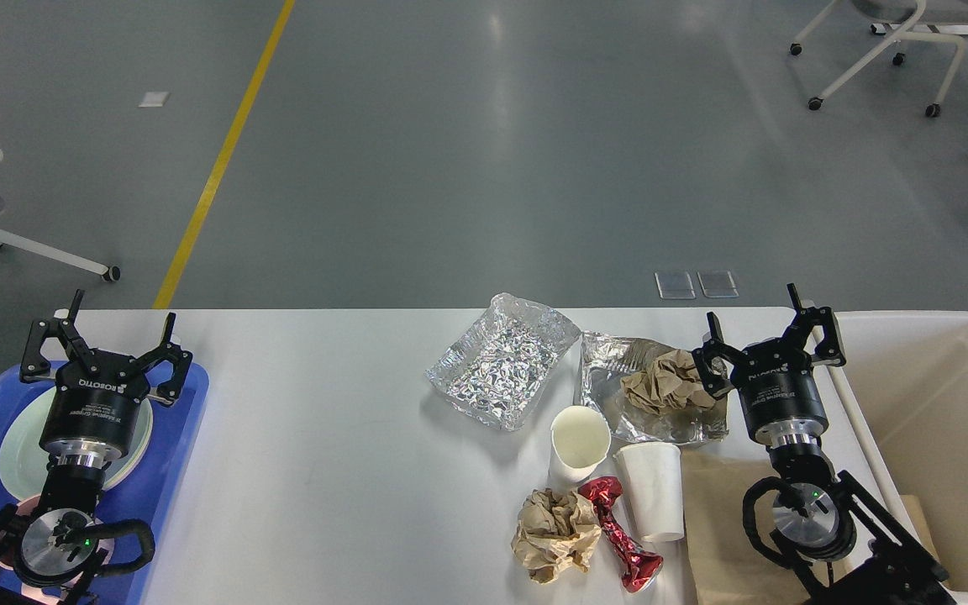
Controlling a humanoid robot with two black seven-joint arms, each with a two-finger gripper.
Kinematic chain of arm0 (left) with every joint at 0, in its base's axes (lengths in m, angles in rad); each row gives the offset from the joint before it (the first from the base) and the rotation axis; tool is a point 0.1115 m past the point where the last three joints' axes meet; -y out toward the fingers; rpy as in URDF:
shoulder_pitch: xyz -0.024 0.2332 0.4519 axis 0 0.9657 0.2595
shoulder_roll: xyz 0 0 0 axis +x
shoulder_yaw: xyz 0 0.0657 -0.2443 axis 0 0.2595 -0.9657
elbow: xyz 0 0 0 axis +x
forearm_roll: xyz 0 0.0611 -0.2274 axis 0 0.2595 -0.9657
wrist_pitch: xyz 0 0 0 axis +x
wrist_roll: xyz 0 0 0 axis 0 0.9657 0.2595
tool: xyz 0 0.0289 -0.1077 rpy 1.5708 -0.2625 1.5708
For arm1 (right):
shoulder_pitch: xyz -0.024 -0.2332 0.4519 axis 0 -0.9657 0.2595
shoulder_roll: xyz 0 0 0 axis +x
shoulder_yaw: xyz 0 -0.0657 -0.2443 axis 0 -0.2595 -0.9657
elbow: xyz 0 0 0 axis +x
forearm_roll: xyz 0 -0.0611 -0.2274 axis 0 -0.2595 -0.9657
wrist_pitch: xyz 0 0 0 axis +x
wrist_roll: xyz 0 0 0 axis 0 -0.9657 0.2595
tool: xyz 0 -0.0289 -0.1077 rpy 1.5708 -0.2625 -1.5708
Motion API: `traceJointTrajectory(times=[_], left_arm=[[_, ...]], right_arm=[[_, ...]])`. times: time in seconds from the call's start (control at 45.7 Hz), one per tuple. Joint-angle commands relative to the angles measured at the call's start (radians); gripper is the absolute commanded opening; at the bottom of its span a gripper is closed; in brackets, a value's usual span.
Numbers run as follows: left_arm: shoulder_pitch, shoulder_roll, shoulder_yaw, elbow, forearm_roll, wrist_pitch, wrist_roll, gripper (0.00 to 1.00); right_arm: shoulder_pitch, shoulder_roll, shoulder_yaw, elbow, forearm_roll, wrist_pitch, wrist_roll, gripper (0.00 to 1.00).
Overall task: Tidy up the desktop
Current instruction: 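Raise the right gripper up from beside the white bin, then swing the right gripper over and lower it toward the brown paper bag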
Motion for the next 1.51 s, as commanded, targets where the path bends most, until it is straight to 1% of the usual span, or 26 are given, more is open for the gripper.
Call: traceJointTrajectory(times=[0.0,0.35,0.416,0.547,0.722,0.788,0.854,0.941,1.029,1.051,1.248,1.313,1.335,1.488], left_arm=[[-0.001,0.000,0.000,0.001,0.000,0.000,0.000,0.96],[-0.001,0.000,0.000,0.001,0.000,0.000,0.000,0.96],[-0.001,0.000,0.000,0.001,0.000,0.000,0.000,0.96],[-0.001,0.000,0.000,0.001,0.000,0.000,0.000,0.96],[-0.001,0.000,0.000,0.001,0.000,0.000,0.000,0.96],[0.000,0.000,0.000,0.001,0.000,0.000,0.000,0.96],[-0.001,0.000,0.000,0.001,0.000,0.000,0.000,0.96],[-0.001,0.000,0.000,0.001,0.000,0.000,0.000,0.96],[-0.001,0.000,0.000,0.001,0.000,0.000,0.000,0.96],[-0.001,0.000,0.000,0.001,0.000,0.000,0.000,0.96],[-0.001,0.000,0.000,0.001,0.000,0.000,0.000,0.96],[-0.001,0.000,0.000,0.001,0.000,0.000,0.000,0.96],[0.000,0.000,0.000,0.001,0.000,0.000,0.000,0.96],[-0.001,0.000,0.000,0.001,0.000,0.000,0.000,0.96]], right_arm=[[0.007,-0.002,0.000,-0.018,0.001,0.013,0.000,1.00],[0.017,-0.002,-0.037,0.010,-0.002,0.019,0.000,1.00],[0.019,-0.005,-0.037,0.007,-0.003,0.034,0.000,1.00],[0.079,-0.008,-0.036,-0.006,0.000,0.048,0.000,1.00],[0.114,-0.013,-0.040,-0.022,-0.002,0.050,0.000,1.00],[0.116,-0.020,-0.074,-0.019,0.001,0.053,0.006,1.00],[0.125,-0.046,-0.147,-0.019,0.001,0.056,0.009,1.00],[0.178,-0.117,-0.261,-0.013,0.000,0.062,0.009,1.00],[0.264,-0.224,-0.403,-0.021,0.000,0.062,0.009,1.00],[0.321,-0.279,-0.498,-0.021,0.001,0.062,0.009,1.00],[0.602,-0.474,-1.000,-0.021,0.001,0.062,0.009,1.00],[0.706,-0.505,-1.167,-0.019,0.003,0.062,0.009,1.00],[0.808,-0.517,-1.309,-0.019,0.000,0.062,0.009,1.00],[1.106,-0.510,-1.775,-0.004,0.001,0.064,0.009,1.00]])
